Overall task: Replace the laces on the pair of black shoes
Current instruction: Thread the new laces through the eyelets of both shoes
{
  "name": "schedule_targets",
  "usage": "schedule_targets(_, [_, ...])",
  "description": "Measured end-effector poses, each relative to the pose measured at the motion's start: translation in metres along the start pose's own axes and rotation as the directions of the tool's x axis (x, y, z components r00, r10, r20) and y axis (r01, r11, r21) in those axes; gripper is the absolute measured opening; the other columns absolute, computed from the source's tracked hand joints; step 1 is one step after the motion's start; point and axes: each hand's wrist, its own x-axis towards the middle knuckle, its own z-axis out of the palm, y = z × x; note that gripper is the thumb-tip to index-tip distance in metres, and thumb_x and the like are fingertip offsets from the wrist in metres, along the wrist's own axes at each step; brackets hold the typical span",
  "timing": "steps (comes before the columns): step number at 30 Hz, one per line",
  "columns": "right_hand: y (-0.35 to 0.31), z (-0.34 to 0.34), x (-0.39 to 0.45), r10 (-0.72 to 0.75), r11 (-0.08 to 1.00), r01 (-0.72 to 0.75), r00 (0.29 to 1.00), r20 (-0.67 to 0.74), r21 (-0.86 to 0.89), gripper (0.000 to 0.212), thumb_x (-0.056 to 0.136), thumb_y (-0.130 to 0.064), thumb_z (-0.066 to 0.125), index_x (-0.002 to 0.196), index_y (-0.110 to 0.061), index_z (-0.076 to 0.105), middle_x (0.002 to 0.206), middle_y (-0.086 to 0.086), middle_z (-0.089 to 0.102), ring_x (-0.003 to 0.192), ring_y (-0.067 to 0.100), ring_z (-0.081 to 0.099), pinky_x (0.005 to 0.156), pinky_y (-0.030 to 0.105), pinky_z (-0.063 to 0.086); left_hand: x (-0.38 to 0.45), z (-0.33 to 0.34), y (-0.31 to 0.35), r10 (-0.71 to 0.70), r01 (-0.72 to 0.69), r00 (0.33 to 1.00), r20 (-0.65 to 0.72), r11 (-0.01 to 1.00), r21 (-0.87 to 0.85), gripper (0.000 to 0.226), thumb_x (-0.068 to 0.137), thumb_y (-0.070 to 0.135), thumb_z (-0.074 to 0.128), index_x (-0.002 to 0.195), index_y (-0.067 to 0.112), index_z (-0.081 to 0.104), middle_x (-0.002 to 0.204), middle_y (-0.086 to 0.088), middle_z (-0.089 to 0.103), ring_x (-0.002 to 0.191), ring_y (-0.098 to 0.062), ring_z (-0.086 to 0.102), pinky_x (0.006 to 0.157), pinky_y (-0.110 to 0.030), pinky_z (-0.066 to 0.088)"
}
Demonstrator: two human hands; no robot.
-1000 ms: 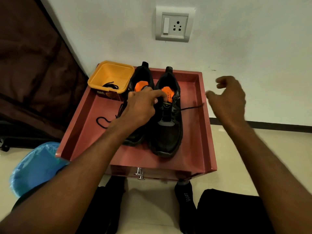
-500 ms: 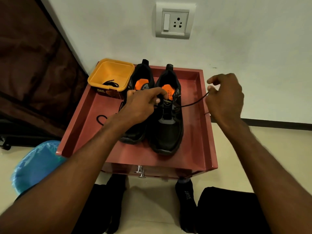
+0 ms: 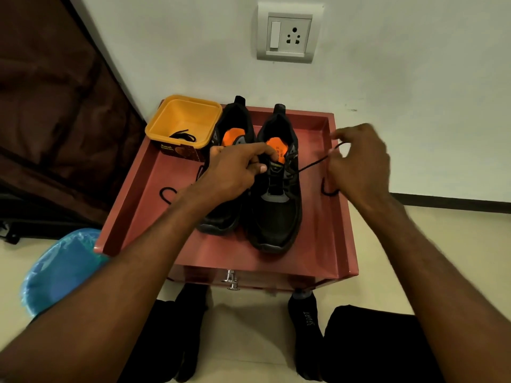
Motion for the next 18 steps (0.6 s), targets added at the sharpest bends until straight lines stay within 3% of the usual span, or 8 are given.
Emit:
schedule_targets(2, [-0.010,0.013,-0.008,-0.065,0.997,0.054,0.954,0.291,0.047,0.032,0.091,-0.027,0.075,0.122,-0.022,0.074,0.116,-0.005,0.070,0.102,0.014,0.067,0.086,0.026,0.047,0.000,0.001,-0.001,0.012,-0.012,1.000,0.005,1.000,0.002,0.032,0.098,0.021,0.066,0.108,0.052,0.062,0.073,0.012,0.062,0.079,0.000,0.059,0.097,-0.058,0.046])
schedule_targets(4, [-0.016,0.020,-0.011,-0.079,0.997,0.066,0.893,0.444,0.043,0.029,0.090,-0.030,0.079,0.118,-0.021,0.076,0.103,-0.006,0.072,0.095,0.012,0.068,0.083,0.026,0.050,0.000,0.001,-0.002,0.021,-0.022,1.000,0.009,1.000,0.008,0.031,0.099,0.022,0.066,0.111,0.050,0.063,0.072,0.012,0.062,0.077,0.001,0.058,0.095,-0.059,0.047])
schedule_targets(6, [-0.016,0.016,-0.007,-0.074,0.996,0.051,0.905,0.418,0.067,0.013,0.090,-0.025,0.079,0.103,-0.022,0.080,0.091,-0.008,0.073,0.084,0.011,0.071,0.081,0.031,0.057,-0.001,0.000,-0.003,0.022,-0.022,1.000,0.010,1.000,0.009,0.031,0.098,0.022,0.066,0.112,0.050,0.063,0.073,0.012,0.062,0.077,0.000,0.058,0.095,-0.059,0.047])
schedule_targets(8, [-0.012,0.011,-0.004,-0.027,0.998,0.005,0.943,0.332,0.068,0.007,0.090,-0.021,0.078,0.096,-0.021,0.081,0.092,-0.004,0.077,0.082,0.014,0.072,0.083,0.036,0.060,-0.001,0.000,-0.004,0.023,-0.023,1.000,0.010,1.000,0.005,0.031,0.098,0.022,0.067,0.112,0.050,0.063,0.074,0.011,0.062,0.079,-0.001,0.059,0.096,-0.059,0.046])
schedule_targets(11, [-0.003,0.004,0.000,0.121,0.992,-0.121,0.993,0.007,-0.032,0.013,0.091,-0.014,0.065,0.095,-0.020,0.077,0.098,0.002,0.075,0.086,0.023,0.070,0.077,0.034,0.055,-0.001,0.000,-0.003,0.022,-0.022,1.000,0.002,1.000,-0.010,0.036,0.096,0.020,0.069,0.111,0.052,0.062,0.072,0.013,0.060,0.075,0.002,0.056,0.096,-0.060,0.047])
schedule_targets(13, [-0.001,0.002,0.001,0.118,0.990,-0.124,0.989,-0.094,-0.060,0.020,0.090,-0.010,0.062,0.106,-0.017,0.073,0.110,0.003,0.067,0.092,0.024,0.067,0.076,0.031,0.047,-0.001,0.000,-0.002,0.022,-0.022,1.000,-0.005,1.000,-0.005,0.038,0.096,0.020,0.068,0.113,0.053,0.061,0.073,0.011,0.062,0.076,0.002,0.057,0.094,-0.061,0.047])
schedule_targets(15, [-0.005,0.004,0.001,0.039,0.999,-0.039,0.999,0.003,-0.018,0.031,0.090,-0.012,0.066,0.121,-0.017,0.069,0.123,0.002,0.063,0.102,0.022,0.065,0.083,0.032,0.049,0.000,-0.001,-0.002,0.019,-0.019,1.000,-0.007,1.000,-0.015,0.037,0.096,0.020,0.068,0.116,0.050,0.061,0.075,0.011,0.062,0.077,0.002,0.058,0.095,-0.060,0.047])
schedule_targets(18, [-0.020,0.013,-0.007,-0.063,0.994,0.029,0.941,0.333,0.105,0.032,0.091,-0.026,0.077,0.122,-0.020,0.071,0.128,-0.002,0.066,0.104,0.019,0.069,0.091,0.041,0.058,0.000,-0.001,-0.001,0.013,-0.013,1.000,-0.017,1.000,-0.009,0.042,0.095,0.020,0.071,0.128,0.041,0.055,0.077,0.013,0.063,0.074,0.007,0.057,0.095,-0.059,0.047])
